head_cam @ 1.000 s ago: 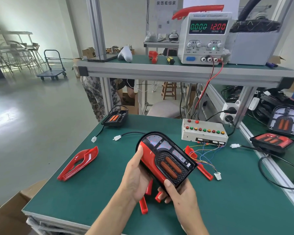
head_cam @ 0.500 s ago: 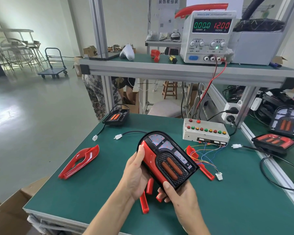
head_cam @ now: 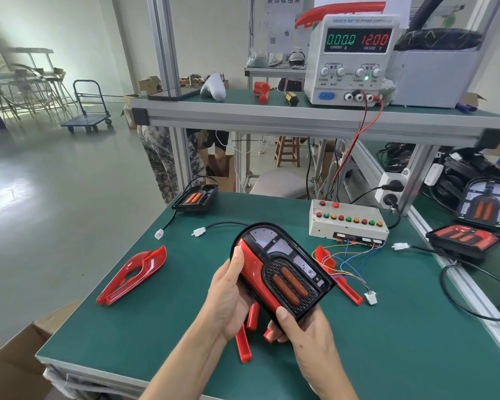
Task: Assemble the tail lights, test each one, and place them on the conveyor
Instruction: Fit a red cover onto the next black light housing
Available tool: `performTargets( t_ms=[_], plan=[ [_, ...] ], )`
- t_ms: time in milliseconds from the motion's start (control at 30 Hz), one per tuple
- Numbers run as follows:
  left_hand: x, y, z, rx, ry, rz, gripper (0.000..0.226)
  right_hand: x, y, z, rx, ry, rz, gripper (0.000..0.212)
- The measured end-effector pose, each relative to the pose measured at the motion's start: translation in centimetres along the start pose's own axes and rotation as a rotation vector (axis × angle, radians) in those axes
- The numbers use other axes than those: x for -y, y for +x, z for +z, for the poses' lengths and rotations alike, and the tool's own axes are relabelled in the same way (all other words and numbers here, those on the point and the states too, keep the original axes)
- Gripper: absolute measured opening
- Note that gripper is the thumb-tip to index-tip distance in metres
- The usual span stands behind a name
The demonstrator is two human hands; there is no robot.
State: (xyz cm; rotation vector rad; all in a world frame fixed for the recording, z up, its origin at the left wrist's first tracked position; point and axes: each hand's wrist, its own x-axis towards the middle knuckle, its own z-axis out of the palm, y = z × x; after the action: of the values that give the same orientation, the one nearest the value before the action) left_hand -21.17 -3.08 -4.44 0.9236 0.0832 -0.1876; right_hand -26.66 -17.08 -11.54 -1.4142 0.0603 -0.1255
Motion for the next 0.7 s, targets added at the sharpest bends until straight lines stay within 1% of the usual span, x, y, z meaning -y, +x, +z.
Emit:
performTargets(
  t_ms=[100,200,333,567,700],
  plan=[
    [0.23,0.13,-0.05,-0.005,0.005,-0.003,0.057,0.02,-0.02,-0.03,-0.005,-0.023,-0.004,0.061],
    [0.21,0.17,-0.13,0.013,0.002,-0.036,0.061,0.03,-0.06,-0.11,-0.005,-0.047,-0.007,0.06],
    [-0.24,0.17,-0.3,0.077,0.0,-0.089,0.066,0.0,0.02,-0.11,-0.009,-0.049,-0.003,0.059],
    [-0.22,0.3,0.0,0.023,0.028,-0.045,0.055,0.04,0.08,0.02,0.012,-0.002,0.016,0.063],
    [-0.62,0.3,-0.27,0.053,-0.01,-0.089,0.051,0.0,0.13,0.02,0.027,0.037,0.016,0.054]
  ],
)
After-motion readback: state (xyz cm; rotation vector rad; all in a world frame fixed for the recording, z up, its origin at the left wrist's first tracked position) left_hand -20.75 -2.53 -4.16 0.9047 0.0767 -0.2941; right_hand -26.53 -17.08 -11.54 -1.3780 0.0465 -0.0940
